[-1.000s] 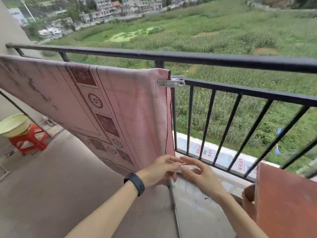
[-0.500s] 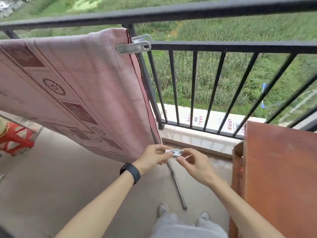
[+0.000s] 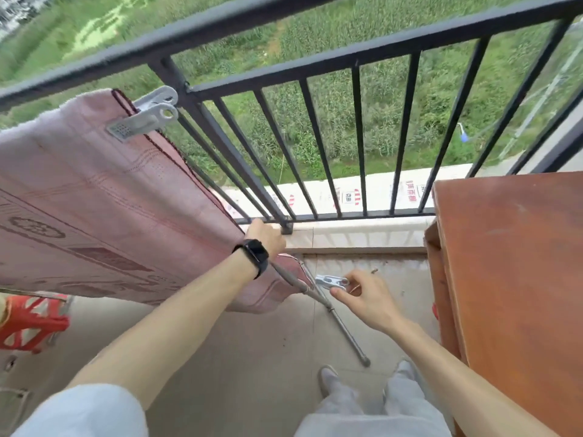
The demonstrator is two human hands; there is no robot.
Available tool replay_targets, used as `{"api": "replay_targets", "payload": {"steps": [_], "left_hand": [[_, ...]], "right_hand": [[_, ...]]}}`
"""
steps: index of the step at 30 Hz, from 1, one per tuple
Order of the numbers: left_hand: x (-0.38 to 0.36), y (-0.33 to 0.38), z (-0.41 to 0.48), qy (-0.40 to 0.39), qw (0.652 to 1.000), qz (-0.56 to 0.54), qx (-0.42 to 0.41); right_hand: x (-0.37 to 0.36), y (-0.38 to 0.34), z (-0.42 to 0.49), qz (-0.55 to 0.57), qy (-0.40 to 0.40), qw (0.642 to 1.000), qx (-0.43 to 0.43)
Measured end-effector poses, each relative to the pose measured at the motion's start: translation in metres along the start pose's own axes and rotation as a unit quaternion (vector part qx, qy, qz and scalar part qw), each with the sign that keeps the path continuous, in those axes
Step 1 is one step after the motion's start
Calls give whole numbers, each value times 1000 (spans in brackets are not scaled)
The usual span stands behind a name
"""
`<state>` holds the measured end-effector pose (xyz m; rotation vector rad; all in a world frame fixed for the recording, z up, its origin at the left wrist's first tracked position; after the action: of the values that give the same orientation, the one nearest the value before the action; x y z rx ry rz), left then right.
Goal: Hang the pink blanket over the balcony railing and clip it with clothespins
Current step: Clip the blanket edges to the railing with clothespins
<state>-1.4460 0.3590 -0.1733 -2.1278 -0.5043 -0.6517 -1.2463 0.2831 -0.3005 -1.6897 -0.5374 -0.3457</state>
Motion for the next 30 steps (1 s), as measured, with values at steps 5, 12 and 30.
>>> {"api": "replay_targets", "payload": {"steps": [5, 12, 30], "left_hand": [[14, -6, 4, 59, 997, -40, -10], [7, 5, 11, 23, 991, -118, 57], [-51, 37, 47, -10, 1000, -21, 20]], "right_hand": [[-3, 15, 6, 0, 13, 1000, -23], [-51, 28, 8, -81, -118, 990, -8], [-185, 53, 46, 0, -17, 998, 58]]}}
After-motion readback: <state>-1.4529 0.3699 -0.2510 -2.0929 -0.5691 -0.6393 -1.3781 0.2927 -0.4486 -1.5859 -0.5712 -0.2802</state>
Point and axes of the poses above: each hand's wrist, its own z-axis towards the middle knuckle, its own x-axis out of the back of the hand, y = z × x, the point moved 1 cm from there along z, towards the middle knuckle, and after that the axes turned 13 degrees about y, right-handed, at the moved point
